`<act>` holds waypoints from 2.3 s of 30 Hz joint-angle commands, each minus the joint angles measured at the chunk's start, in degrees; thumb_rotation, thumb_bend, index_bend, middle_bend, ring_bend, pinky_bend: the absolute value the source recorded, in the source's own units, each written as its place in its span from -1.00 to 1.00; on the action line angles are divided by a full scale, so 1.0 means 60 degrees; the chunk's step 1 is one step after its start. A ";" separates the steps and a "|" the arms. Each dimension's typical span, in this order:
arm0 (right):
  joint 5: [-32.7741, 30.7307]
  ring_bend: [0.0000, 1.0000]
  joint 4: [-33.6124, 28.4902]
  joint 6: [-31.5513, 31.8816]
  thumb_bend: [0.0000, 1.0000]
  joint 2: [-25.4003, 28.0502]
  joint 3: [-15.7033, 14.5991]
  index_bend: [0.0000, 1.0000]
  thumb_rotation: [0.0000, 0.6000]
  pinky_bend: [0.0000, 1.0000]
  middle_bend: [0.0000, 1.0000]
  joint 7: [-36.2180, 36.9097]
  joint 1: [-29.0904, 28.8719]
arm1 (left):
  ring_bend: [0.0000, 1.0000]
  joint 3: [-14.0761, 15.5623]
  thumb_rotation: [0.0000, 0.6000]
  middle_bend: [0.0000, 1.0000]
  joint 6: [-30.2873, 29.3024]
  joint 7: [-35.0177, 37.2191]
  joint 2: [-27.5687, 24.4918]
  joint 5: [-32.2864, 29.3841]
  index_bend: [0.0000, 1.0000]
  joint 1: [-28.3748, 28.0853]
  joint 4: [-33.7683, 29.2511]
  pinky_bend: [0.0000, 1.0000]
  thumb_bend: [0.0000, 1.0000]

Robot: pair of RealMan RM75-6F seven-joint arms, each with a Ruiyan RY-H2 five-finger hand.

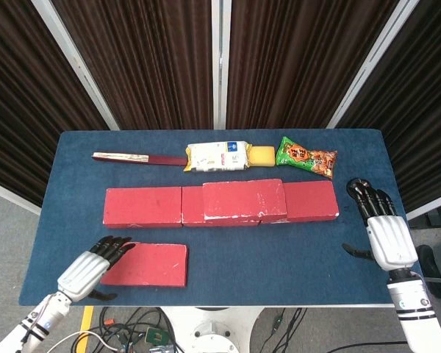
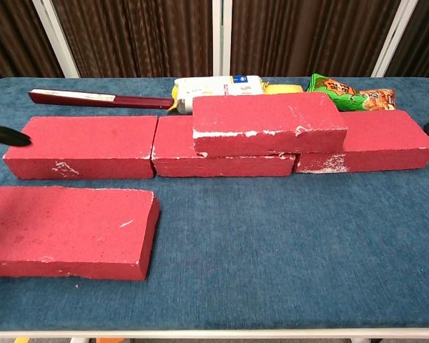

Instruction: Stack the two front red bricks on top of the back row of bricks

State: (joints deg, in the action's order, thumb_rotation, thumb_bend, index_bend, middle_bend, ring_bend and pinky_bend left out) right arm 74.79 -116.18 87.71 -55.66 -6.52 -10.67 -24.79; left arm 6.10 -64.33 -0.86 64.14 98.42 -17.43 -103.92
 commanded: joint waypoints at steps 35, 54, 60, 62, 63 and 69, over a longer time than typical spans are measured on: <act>0.0142 -1.00 0.0851 -0.1743 -1.00 -0.0096 0.1564 -1.00 1.00 -1.00 -1.00 0.0781 0.0640 | -1.00 -0.0680 1.00 -1.00 0.1879 -0.3255 0.2154 -0.4523 -1.00 -0.1395 0.0021 -1.00 -1.00; 0.0208 -1.00 0.1008 -0.2141 -1.00 -0.0045 0.1848 -1.00 1.00 -1.00 -1.00 0.0921 0.0860 | -1.00 -0.0709 1.00 -1.00 0.2215 -0.2761 0.2297 -0.5087 -1.00 -0.1747 0.0534 -1.00 -1.00; 0.0205 -1.00 0.1038 -0.2212 -1.00 -0.0034 0.1928 -1.00 1.00 -1.00 -1.00 0.0945 0.0916 | -1.00 -0.0674 1.00 -1.00 0.2429 -0.2768 0.2272 -0.5300 -1.00 -0.1916 0.0608 -1.00 -1.00; 0.0199 -1.00 0.1056 -0.2248 -1.00 -0.0042 0.1950 -1.00 1.00 -1.00 -1.00 0.0945 0.0928 | -1.00 -0.0646 1.00 -0.99 0.2435 -0.2802 0.2275 -0.5307 -1.00 -0.1950 0.0623 -1.00 -1.00; 0.0197 -1.00 0.1060 -0.2259 -1.00 -0.0046 0.1960 -1.00 1.00 -1.00 -1.00 0.0939 0.0933 | -1.00 -0.0641 1.00 -0.97 0.2422 -0.2806 0.2281 -0.5321 -1.00 -0.1955 0.0626 -0.99 -1.00; 0.0152 -1.00 0.1087 -0.2330 -1.00 -0.0068 0.2014 -1.00 1.00 -1.00 -1.00 0.0836 0.0967 | -0.98 -0.0573 1.00 -0.91 0.2347 -0.2888 0.2315 -0.5378 -1.00 -0.1985 0.0680 -0.94 -1.00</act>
State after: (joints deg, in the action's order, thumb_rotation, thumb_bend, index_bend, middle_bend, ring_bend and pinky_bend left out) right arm 75.76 -109.70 73.76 -56.04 5.53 -5.57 -19.02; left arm 2.64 -50.27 -18.16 78.04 66.18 -29.31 -99.85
